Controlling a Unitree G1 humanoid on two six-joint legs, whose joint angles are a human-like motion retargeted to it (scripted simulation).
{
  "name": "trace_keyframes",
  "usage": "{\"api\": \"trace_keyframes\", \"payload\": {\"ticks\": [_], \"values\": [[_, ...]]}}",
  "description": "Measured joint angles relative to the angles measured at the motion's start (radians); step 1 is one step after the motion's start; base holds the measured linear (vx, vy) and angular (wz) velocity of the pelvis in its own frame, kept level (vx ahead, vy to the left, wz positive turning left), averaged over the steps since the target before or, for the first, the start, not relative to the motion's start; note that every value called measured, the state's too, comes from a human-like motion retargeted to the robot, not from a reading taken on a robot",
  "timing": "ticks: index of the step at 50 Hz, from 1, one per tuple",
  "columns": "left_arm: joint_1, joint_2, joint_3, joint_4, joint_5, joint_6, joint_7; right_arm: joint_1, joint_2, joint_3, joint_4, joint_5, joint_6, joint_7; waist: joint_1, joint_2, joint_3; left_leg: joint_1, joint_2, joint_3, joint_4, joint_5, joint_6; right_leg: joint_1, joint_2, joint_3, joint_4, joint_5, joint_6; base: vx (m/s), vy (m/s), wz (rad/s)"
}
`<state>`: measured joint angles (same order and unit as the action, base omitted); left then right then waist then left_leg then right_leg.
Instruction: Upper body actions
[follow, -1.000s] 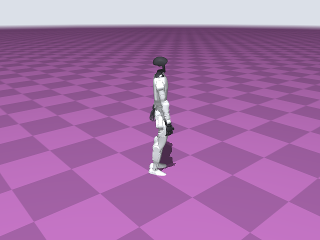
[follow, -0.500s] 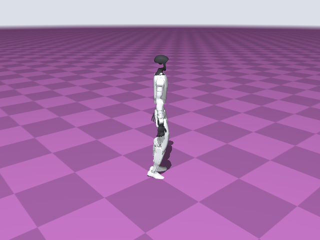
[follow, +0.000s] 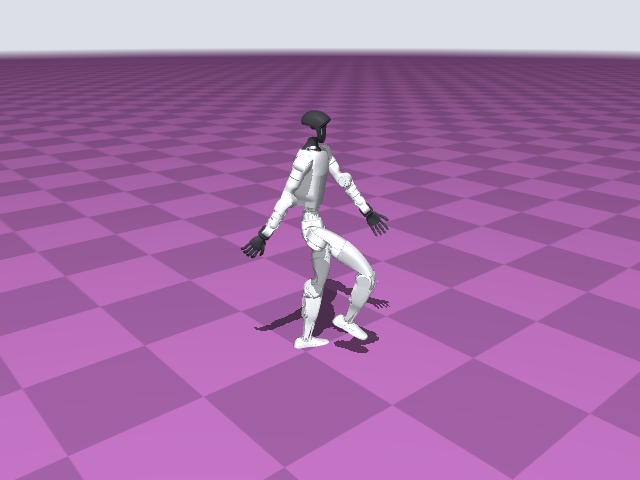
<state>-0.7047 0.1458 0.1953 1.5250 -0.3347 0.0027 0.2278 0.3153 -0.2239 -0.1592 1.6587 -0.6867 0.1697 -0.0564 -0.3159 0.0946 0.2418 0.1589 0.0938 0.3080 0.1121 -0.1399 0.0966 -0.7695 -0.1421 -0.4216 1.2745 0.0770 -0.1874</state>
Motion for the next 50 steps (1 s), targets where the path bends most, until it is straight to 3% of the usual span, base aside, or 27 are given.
{"api": "trace_keyframes", "payload": {"ticks": [8, 15, 17, 20, 23, 27, 34, 43, 50], "values": [[0.146, -0.039, -0.046, 0.104, 0.083, 0.026, -0.047, -0.117, 0.070, -0.054, -0.092, 0.103, -0.057, 0.069, 0.078, 0.016, -0.061, -0.008, -0.003, 0.041, -0.020, -0.009, -0.006, 0.295, 0.007, -0.016, -0.206, 0.046, 0.026, 0.04, -0.01, -0.23], [0.365, -0.100, -0.088, 0.175, 0.152, 0.082, -0.117, -0.192, 0.098, -0.051, -0.180, 0.179, -0.097, 0.093, 0.174, -0.008, -0.173, -0.042, -0.045, 0.084, -0.055, -0.009, -0.023, 0.617, 0.179, 0.179, -0.709, 0.181, 0.123, 0.12, -0.07, -0.32], [0.427, -0.115, -0.084, 0.172, 0.175, 0.100, -0.154, -0.217, 0.098, -0.044, -0.197, 0.165, -0.103, 0.088, 0.177, -0.042, -0.191, -0.053, -0.087, 0.082, -0.054, -0.015, -0.025, 0.736, 0.182, 0.211, -0.926, 0.104, 0.176, 0.09, -0.09, 0.06], [0.515, -0.112, -0.068, 0.161, 0.227, 0.111, -0.235, -0.244, 0.097, -0.028, -0.209, 0.142, -0.115, 0.087, 0.194, -0.093, -0.214, -0.049, -0.147, 0.100, -0.062, -0.028, -0.031, 0.838, 0.173, 0.174, -1.165, -0.089, 0.148, 0.12, -0.09, -0.33], [0.587, -0.097, -0.054, 0.175, 0.270, 0.133, -0.241, -0.237, 0.100, -0.026, -0.203, 0.127, -0.112, 0.099, 0.287, -0.113, -0.260, -0.055, -0.156, 0.170, -0.083, -0.034, -0.050, 0.834, 0.180, 0.266, -1.273, -0.060, 0.147, 0.21, -0.12, -1.07], [0.631, -0.091, -0.048, 0.175, 0.258, 0.155, -0.226, -0.213, 0.105, -0.045, -0.198, 0.107, -0.108, 0.097, 0.337, -0.117, -0.289, -0.091, -0.138, 0.201, -0.091, -0.024, -0.071, 0.788, 0.191, 0.282, -1.288, -0.048, 0.138, 0.08, -0.10, -0.34], [0.585, -0.073, -0.013, 0.123, 0.238, 0.131, -0.238, -0.172, 0.077, -0.051, -0.149, 0.128, -0.093, 0.066, 0.231, -0.106, -0.206, -0.087, -0.111, 0.126, -0.086, 0.009, -0.082, 0.820, 0.208, 0.240, -1.278, -0.067, 0.119, 0.01, -0.13, 0.54], [0.586, -0.088, -0.028, 0.043, 0.241, 0.102, -0.228, -0.090, 0.044, -0.107, -0.080, 0.182, -0.052, 0.026, 0.281, -0.093, -0.227, -0.111, -0.101, 0.092, -0.074, 0.022, -0.105, 0.829, 0.213, 0.202, -1.287, -0.083, 0.095, 0.10, -0.08, 0.21], [0.695, -0.087, 0.006, 0.069, 0.275, 0.114, -0.221, -0.194, 0.031, -0.035, -0.066, 0.262, -0.046, 0.038, 0.264, -0.068, -0.220, -0.181, -0.048, 0.063, 0.112, -0.011, -0.146, 0.839, 0.194, 0.178, -1.275, -0.101, 0.084, 0.07, -0.04, 0.16]]}}
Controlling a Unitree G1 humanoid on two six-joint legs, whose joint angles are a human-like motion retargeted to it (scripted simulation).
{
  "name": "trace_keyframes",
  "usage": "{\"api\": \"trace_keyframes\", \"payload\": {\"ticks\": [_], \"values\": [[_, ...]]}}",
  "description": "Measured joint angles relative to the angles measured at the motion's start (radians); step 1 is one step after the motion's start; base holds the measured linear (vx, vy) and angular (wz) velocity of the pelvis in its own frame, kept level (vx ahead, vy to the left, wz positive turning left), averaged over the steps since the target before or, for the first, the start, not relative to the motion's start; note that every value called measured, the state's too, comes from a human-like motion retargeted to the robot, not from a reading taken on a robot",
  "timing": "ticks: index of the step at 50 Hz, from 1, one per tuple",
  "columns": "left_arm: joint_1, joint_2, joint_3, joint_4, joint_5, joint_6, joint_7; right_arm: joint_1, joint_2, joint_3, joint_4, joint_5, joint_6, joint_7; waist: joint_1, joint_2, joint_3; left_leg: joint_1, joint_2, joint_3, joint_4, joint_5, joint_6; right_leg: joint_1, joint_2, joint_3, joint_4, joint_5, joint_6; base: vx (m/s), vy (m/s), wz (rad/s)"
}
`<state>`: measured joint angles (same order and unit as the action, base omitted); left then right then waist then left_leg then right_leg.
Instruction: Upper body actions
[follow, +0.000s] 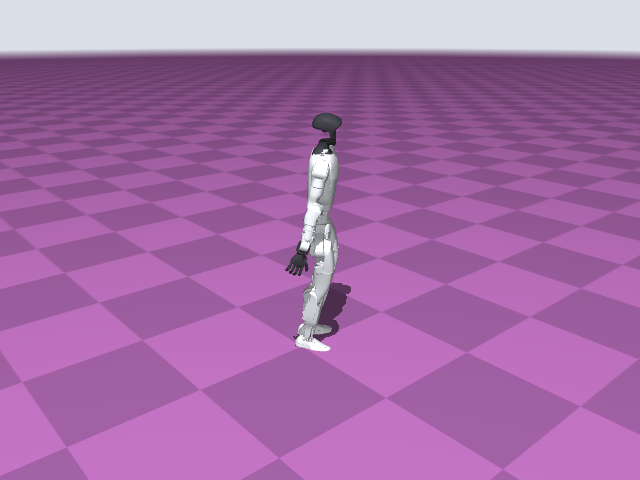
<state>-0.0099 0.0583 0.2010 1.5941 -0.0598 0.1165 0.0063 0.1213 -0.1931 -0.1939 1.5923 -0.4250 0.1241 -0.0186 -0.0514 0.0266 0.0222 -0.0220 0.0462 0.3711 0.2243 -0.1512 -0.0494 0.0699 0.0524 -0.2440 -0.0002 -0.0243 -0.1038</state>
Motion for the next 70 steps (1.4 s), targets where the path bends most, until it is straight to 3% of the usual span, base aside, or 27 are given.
{"api": "trace_keyframes", "payload": {"ticks": [5, 7, 8, 11, 16, 22, 30, 35, 40, 42, 45, 47, 52, 62, 70], "values": [[0.118, 0.009, 0.016, 0.065, 0.008, 0.032, -0.029, -0.176, 0.043, 0.093, -0.028, 0.066, 0.021, 0.039, 0.059, -0.041, 0.062, -0.185, 0.078, -0.041, 0.436, 0.256, -0.038, 0.021, -0.059, 0.012, 0.014, 0.004, -0.012, -0.05, -0.13, -0.12], [0.168, 0.020, 0.017, 0.091, 0.036, 0.044, -0.056, -0.254, 0.064, 0.105, -0.074, 0.066, 0.017, 0.082, 0.079, -0.042, 0.087, -0.325, 0.117, -0.080, 0.644, 0.377, 0.017, 0.029, -0.061, -0.001, 0.011, 0.008, -0.017, -0.07, -0.15, 0.15], [0.196, 0.024, 0.016, 0.102, 0.051, 0.045, -0.060, -0.292, 0.076, 0.114, -0.102, 0.073, 0.013, 0.109, 0.101, -0.045, 0.100, -0.390, 0.137, -0.085, 0.746, 0.383, 0.042, 0.036, -0.062, 0.005, 0.010, 0.012, -0.020, -0.01, -0.15, -0.24], [0.288, 0.027, -0.013, 0.106, 0.110, 0.028, -0.026, -0.405, 0.113, 0.106, -0.187, 0.087, 0.009, 0.184, 0.183, -0.031, 0.123, -0.580, 0.243, -0.088, 1.016, 0.290, 0.033, 0.043, -0.034, 0.031, 0.002, 0.028, -0.043, -0.04, -0.12, -0.57], [0.385, 0.016, -0.032, 0.106, 0.233, 0.017, -0.042, -0.587, 0.154, 0.125, -0.302, 0.160, -0.024, 0.218, 0.298, -0.009, 0.165, -0.832, 0.429, -0.056, 1.315, 0.172, 0.090, 0.043, 0.014, 0.092, 0.011, 0.047, -0.080, -0.05, -0.07, -0.75], [0.416, 0.000, -0.021, 0.106, 0.222, 0.080, -0.117, -0.720, 0.147, 0.111, -0.363, 0.114, -0.069, 0.252, 0.410, -0.024, 0.204, -0.950, 0.469, -0.019, 1.409, 0.124, 0.099, 0.063, -0.004, 0.151, 0.025, 0.048, -0.093, -0.01, -0.05, -0.53], [0.319, 0.001, -0.014, 0.106, 0.169, 0.003, -0.099, -0.694, 0.128, 0.105, -0.301, 0.077, -0.094, 0.215, 0.369, -0.038, 0.136, -0.821, 0.405, -0.020, 1.268, 0.150, 0.075, 0.046, -0.011, 0.086, 0.010, 0.039, -0.081, 0.03, 0.00, 0.46], [0.261, -0.008, 0.049, 0.097, 0.102, -0.014, -0.082, -0.590, 0.130, 0.093, -0.199, 0.035, -0.073, 0.198, 0.281, -0.051, 0.061, -0.582, 0.258, -0.026, 0.962, 0.191, 0.057, 0.029, -0.029, 0.024, -0.012, 0.032, -0.059, 0.06, 0.07, 0.76], [0.220, -0.005, 0.093, 0.046, 0.020, -0.016, -0.048, -0.464, 0.122, 0.085, -0.068, 0.018, -0.025, 0.203, 0.201, -0.064, 0.010, -0.267, 0.056, -0.047, 0.458, 0.268, 0.024, 0.027, -0.048, -0.023, -0.014, 0.011, -0.034, 0.08, 0.12, 0.57], [0.202, 0.002, 0.101, 0.028, -0.001, -0.021, -0.030, -0.414, 0.119, 0.086, -0.028, 0.011, -0.009, 0.197, 0.174, -0.051, -0.012, -0.153, 0.021, -0.044, 0.249, 0.192, -0.020, 0.022, -0.031, -0.043, -0.010, -0.001, -0.029, 0.06, 0.13, 0.50], [0.180, 0.010, 0.101, 0.009, -0.027, -0.027, -0.014, -0.347, 0.115, 0.084, 0.020, -0.003, 0.008, 0.173, 0.126, -0.018, -0.034, -0.035, -0.024, -0.036, -0.001, 0.046, 0.016, 0.028, 0.005, -0.078, -0.010, -0.018, -0.022, 0.05, 0.18, 0.63], [0.161, 0.010, 0.099, 0.002, -0.033, -0.023, -0.010, -0.318, 0.110, 0.084, 0.040, -0.002, 0.012, 0.160, 0.079, -0.004, -0.048, -0.013, -0.050, -0.070, -0.094, 0.058, 0.031, 0.028, 0.010, -0.117, -0.013, -0.028, -0.012, -0.01, 0.18, 0.89], [0.123, 0.020, 0.076, -0.016, -0.028, -0.030, -0.008, -0.294, 0.110, 0.080, 0.023, 0.011, 0.005, 0.161, 0.064, -0.011, -0.032, -0.005, -0.079, -0.090, -0.166, 0.098, 0.039, 0.017, -0.011, -0.135, -0.011, -0.029, 0.006, -0.12, 0.19, 0.24], [0.144, 0.021, 0.057, 0.031, -0.009, -0.030, -0.028, -0.293, 0.120, 0.157, -0.165, -0.082, -0.054, 0.228, 0.079, -0.035, -0.023, 0.021, -0.098, -0.033, -0.184, 0.069, 0.076, 0.003, -0.031, -0.076, 0.000, -0.015, 0.034, -0.07, 0.13, -0.29], [0.125, 0.028, 0.012, 0.100, -0.017, -0.021, -0.030, -0.191, 0.102, 0.145, -0.268, -0.232, -0.116, 0.252, 0.061, -0.055, -0.017, 0.067, -0.112, -0.010, -0.179, 0.026, 0.103, -0.004, -0.051, -0.049, 0.101, -0.067, 0.055, -0.03, 0.10, -0.19]]}}
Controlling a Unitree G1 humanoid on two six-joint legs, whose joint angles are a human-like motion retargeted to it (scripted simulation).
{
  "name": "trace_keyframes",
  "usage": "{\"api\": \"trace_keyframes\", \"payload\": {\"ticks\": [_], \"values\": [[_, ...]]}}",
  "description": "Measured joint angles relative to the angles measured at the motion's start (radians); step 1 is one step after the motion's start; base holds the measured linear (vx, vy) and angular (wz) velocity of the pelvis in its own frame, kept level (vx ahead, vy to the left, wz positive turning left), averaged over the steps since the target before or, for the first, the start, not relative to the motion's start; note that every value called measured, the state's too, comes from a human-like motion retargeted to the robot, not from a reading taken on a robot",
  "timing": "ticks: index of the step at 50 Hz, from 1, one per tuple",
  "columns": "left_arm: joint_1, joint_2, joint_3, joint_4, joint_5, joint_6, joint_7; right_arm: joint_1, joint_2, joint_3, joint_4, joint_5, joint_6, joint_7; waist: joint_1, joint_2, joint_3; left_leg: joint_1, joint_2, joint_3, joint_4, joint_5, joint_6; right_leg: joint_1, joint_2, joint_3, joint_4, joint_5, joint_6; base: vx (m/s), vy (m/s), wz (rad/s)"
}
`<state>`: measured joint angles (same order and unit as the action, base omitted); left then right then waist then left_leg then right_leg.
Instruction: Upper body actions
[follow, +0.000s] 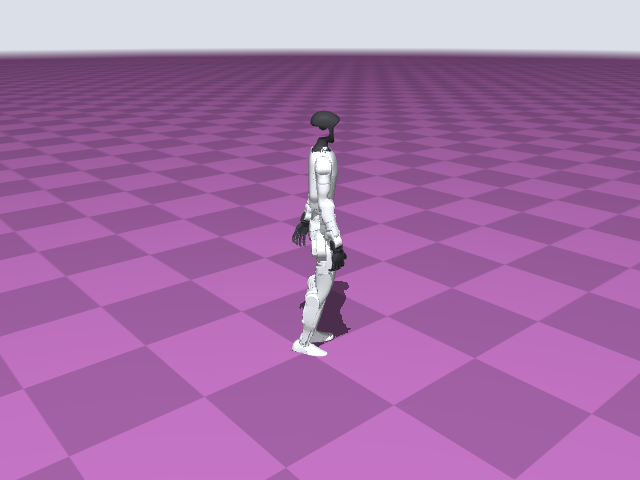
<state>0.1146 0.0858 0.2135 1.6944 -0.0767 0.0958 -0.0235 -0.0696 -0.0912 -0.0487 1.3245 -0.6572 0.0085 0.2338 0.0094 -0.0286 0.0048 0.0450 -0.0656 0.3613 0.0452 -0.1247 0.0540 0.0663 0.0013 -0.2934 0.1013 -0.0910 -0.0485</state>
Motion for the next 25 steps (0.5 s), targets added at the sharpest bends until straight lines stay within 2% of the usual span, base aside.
{"api": "trace_keyframes", "payload": {"ticks": [3, 6, 7, 8, 13, 16, 20, 25], "values": [[-0.032, 0.004, -0.052, 0.006, -0.040, 0.008, 0.025, 0.070, -0.009, -0.035, 0.012, -0.035, -0.001, -0.036, -0.018, 0.012, 0.013, 0.027, 0.017, 0.004, 0.004, -0.012, 0.006, -0.026, 0.004, 0.003, 0.118, 0.047, -0.012, -0.02, 0.10, -0.19], [-0.115, -0.004, -0.094, 0.006, -0.091, 0.002, 0.039, 0.136, -0.028, -0.082, 0.055, -0.025, 0.005, -0.075, -0.036, 0.057, 0.045, 0.054, 0.073, 0.017, 0.012, -0.021, 0.009, -0.119, 0.001, 0.015, 0.356, 0.223, -0.028, -0.08, 0.08, -0.32], [-0.151, -0.009, -0.100, 0.001, -0.106, -0.008, 0.042, 0.158, -0.036, -0.099, 0.072, -0.016, 0.011, -0.086, -0.045, 0.075, 0.061, 0.063, 0.095, 0.022, 0.015, -0.023, 0.010, -0.167, -0.003, 0.017, 0.460, 0.280, -0.050, -0.12, 0.09, -0.35], [-0.191, -0.017, -0.104, -0.013, -0.120, -0.017, 0.043, 0.177, -0.046, -0.118, 0.091, -0.009, 0.021, -0.096, -0.053, 0.090, 0.080, 0.075, 0.113, 0.029, 0.017, -0.024, 0.012, -0.222, -0.010, 0.012, 0.575, 0.321, -0.098, -0.14, 0.10, -0.39], [-0.439, -0.015, -0.068, -0.109, -0.136, -0.028, 0.064, 0.267, -0.105, -0.187, 0.193, 0.038, 0.086, -0.144, -0.154, 0.107, 0.147, 0.083, 0.132, 0.027, 0.034, -0.031, 0.034, -0.529, -0.154, -0.077, 1.110, 0.204, -0.201, -0.16, 0.09, 0.06], [-0.576, -0.008, -0.046, -0.169, -0.137, -0.056, 0.102, 0.336, -0.125, -0.233, 0.245, 0.062, 0.124, -0.163, -0.210, 0.092, 0.179, 0.088, 0.119, 0.000, 0.038, -0.027, 0.052, -0.721, -0.192, -0.073, 1.313, 0.160, -0.209, -0.05, 0.07, 0.53], [-0.733, 0.019, -0.061, -0.204, -0.168, -0.096, 0.152, 0.434, -0.125, -0.285, 0.283, 0.064, 0.151, -0.179, -0.263, 0.071, 0.214, 0.098, 0.129, -0.041, 0.053, -0.023, 0.059, -0.903, -0.186, -0.084, 1.414, 0.139, -0.202, -0.02, -0.05, 0.56], [-0.829, 0.041, -0.070, -0.209, -0.163, -0.115, 0.193, 0.470, -0.118, -0.310, 0.324, 0.063, 0.155, -0.207, -0.283, 0.062, 0.223, 0.099, 0.148, -0.048, 0.070, -0.029, 0.057, -0.932, -0.176, -0.101, 1.365, 0.132, -0.205, -0.01, -0.03, 0.10]]}}
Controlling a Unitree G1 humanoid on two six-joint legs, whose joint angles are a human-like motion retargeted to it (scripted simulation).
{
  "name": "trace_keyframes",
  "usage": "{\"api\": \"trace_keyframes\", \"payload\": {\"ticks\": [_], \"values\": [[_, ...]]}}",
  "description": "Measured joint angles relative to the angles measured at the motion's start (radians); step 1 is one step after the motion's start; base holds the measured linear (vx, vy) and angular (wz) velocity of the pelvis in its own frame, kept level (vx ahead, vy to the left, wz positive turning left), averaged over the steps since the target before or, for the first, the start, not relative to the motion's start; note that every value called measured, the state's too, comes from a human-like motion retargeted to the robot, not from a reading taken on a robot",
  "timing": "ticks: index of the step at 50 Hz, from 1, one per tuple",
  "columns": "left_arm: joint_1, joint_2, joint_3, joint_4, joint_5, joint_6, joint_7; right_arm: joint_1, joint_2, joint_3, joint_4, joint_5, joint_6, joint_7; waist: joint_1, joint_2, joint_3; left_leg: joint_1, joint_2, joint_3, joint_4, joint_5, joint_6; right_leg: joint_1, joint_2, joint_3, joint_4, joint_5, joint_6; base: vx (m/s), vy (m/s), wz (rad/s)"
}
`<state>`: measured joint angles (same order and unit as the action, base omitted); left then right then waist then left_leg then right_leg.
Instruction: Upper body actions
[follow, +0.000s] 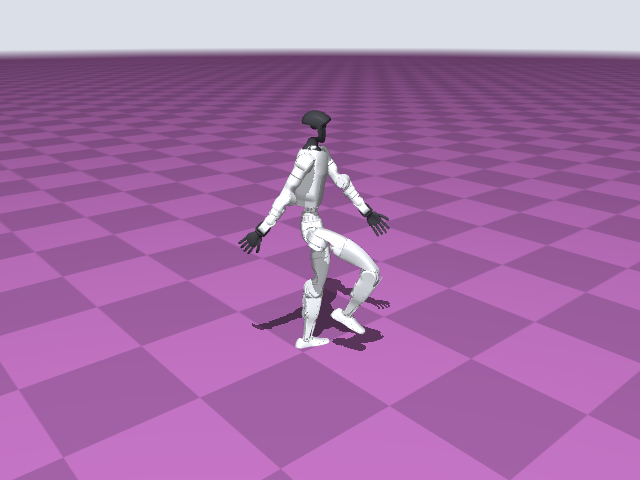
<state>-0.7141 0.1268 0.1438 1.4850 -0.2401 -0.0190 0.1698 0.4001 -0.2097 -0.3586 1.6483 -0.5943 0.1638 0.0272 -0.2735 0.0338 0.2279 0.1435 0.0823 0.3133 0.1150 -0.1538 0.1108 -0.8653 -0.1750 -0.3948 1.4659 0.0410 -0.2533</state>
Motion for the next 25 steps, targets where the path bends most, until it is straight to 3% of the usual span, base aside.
{"api": "trace_keyframes", "payload": {"ticks": [9, 15, 17, 18, 20, 25], "values": [[0.122, 0.021, -0.108, 0.010, 0.116, 0.036, -0.113, -0.094, 0.067, 0.045, -0.150, 0.032, -0.068, 0.007, 0.065, 0.018, -0.071, -0.022, -0.005, 0.060, -0.032, -0.001, -0.015, 0.341, 0.023, -0.003, -0.335, 0.067, 0.054, 0.02, 0.00, -0.37], [0.294, -0.013, -0.208, 0.108, 0.155, 0.095, -0.167, -0.178, 0.126, 0.127, -0.338, 0.052, -0.111, 0.057, 0.153, 0.012, -0.136, -0.041, -0.041, 0.097, -0.058, 0.000, -0.026, 0.667, 0.139, 0.127, -0.866, 0.199, 0.135, 0.06, 0.00, -0.32], [0.352, -0.031, -0.224, 0.146, 0.171, 0.111, -0.187, -0.206, 0.135, 0.156, -0.396, 0.044, -0.127, 0.065, 0.184, -0.019, -0.161, -0.053, -0.089, 0.114, -0.062, -0.005, -0.023, 0.778, 0.149, 0.189, -1.093, 0.172, 0.227, 0.11, -0.01, -0.31], [0.378, -0.038, -0.231, 0.165, 0.178, 0.119, -0.199, -0.220, 0.138, 0.172, -0.423, 0.040, -0.134, 0.070, 0.197, -0.035, -0.169, -0.056, -0.111, 0.120, -0.063, -0.008, -0.023, 0.830, 0.150, 0.209, -1.187, 0.088, 0.264, 0.11, -0.05, -0.23], [0.424, -0.046, -0.240, 0.203, 0.191, 0.127, -0.220, -0.248, 0.145, 0.206, -0.471, 0.030, -0.147, 0.082, 0.219, -0.064, -0.176, -0.056, -0.145, 0.128, -0.067, -0.012, -0.026, 0.888, 0.133, 0.184, -1.327, -0.034, 0.274, 0.10, -0.07, -0.22], [0.532, -0.056, -0.305, 0.215, 0.206, 0.160, -0.278, -0.295, 0.160, 0.257, -0.546, -0.022, -0.171, 0.130, 0.321, -0.076, -0.190, -0.075, -0.136, 0.187, -0.073, -0.013, -0.050, 0.892, 0.133, 0.199, -1.477, 0.032, 0.302, 0.10, -0.10, -0.50]]}}
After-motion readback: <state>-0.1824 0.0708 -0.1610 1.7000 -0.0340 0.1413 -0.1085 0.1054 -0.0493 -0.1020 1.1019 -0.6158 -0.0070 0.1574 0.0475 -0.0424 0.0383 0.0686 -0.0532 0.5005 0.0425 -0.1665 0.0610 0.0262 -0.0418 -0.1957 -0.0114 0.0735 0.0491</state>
